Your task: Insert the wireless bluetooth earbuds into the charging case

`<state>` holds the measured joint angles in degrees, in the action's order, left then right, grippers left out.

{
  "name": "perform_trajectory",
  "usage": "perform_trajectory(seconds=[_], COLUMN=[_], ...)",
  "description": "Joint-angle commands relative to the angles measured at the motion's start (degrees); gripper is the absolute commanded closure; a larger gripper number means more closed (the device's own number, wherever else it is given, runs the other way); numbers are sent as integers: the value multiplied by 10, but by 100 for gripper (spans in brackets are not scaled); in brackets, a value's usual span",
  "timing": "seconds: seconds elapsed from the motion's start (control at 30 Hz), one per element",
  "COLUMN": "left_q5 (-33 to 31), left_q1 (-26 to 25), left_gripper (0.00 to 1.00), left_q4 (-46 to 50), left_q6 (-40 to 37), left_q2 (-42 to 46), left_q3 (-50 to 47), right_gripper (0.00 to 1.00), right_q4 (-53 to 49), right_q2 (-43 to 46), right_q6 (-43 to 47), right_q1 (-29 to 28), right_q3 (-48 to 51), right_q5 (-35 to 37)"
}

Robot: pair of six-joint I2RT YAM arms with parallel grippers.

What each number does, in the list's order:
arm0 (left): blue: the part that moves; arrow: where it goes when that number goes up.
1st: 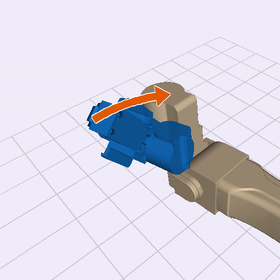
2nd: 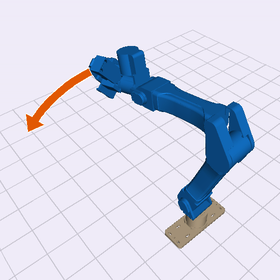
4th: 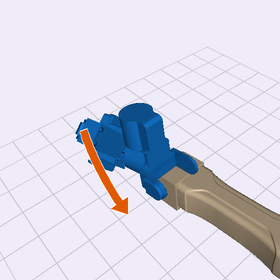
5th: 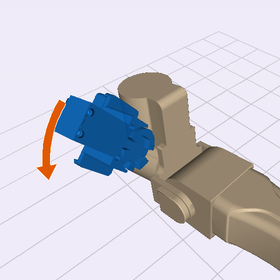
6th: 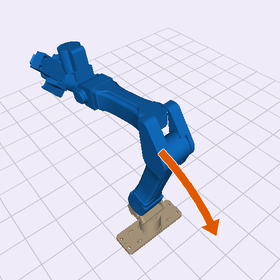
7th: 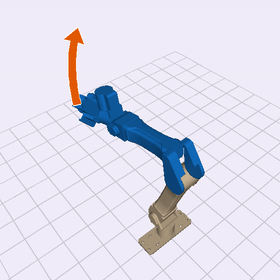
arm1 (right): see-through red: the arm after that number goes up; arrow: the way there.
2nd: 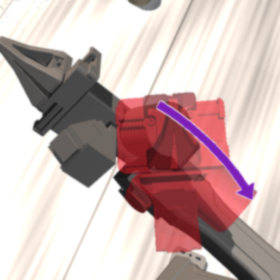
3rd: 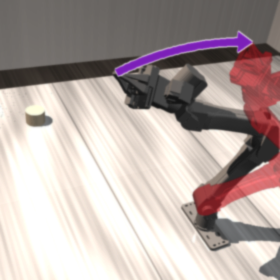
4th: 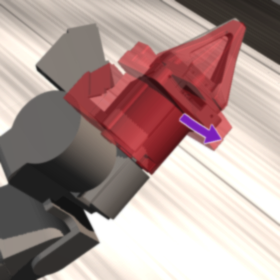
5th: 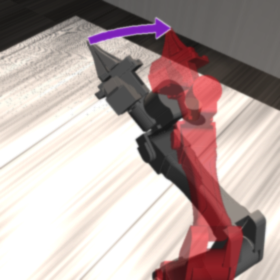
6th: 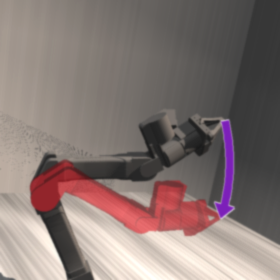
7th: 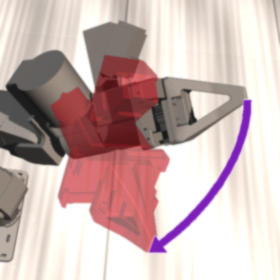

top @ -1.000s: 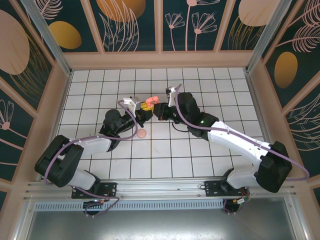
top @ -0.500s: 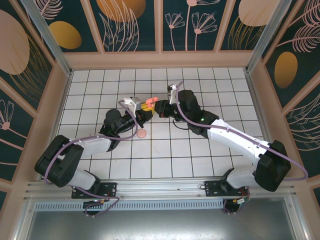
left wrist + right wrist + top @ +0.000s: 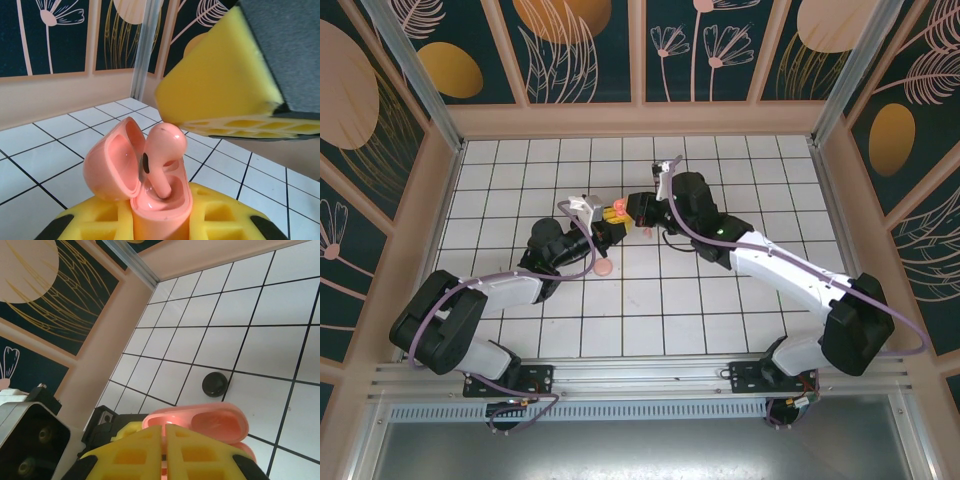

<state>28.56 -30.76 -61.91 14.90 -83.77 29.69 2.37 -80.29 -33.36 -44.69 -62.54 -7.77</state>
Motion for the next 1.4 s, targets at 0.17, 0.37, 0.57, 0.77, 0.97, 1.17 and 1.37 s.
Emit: perform_trajectory(seconds=[0.17, 0.37, 0.57, 0.77, 0.97, 1.17, 1.37], left_q5=[9, 6, 4, 6, 11, 16, 19], left_q1=[-3, -3, -3, -3, -3, -3, -3], left_gripper=[100, 100, 100, 100, 100, 100, 100], left_q4=[-19, -14, -8, -7, -6, -2, 0], left_q6=[-13, -20, -22, -21, -18, -18, -18], left_q2=[18, 19, 20, 23, 23, 22, 20], left_q3=[22, 26, 30, 33, 35, 35, 33], right_gripper=[89, 89, 89, 89, 89, 89, 89], right_q4=[5, 14, 22, 24, 29, 30, 24], right_q2=[8, 33, 50, 50, 38, 18, 8], right_q6=[4, -12, -25, -27, -23, -17, -8], right_q1=[6, 6, 5, 5, 5, 5, 5], right_q3=[8, 42, 66, 75, 66, 44, 25], right_q5=[-7, -10, -12, -10, -5, -14, -16])
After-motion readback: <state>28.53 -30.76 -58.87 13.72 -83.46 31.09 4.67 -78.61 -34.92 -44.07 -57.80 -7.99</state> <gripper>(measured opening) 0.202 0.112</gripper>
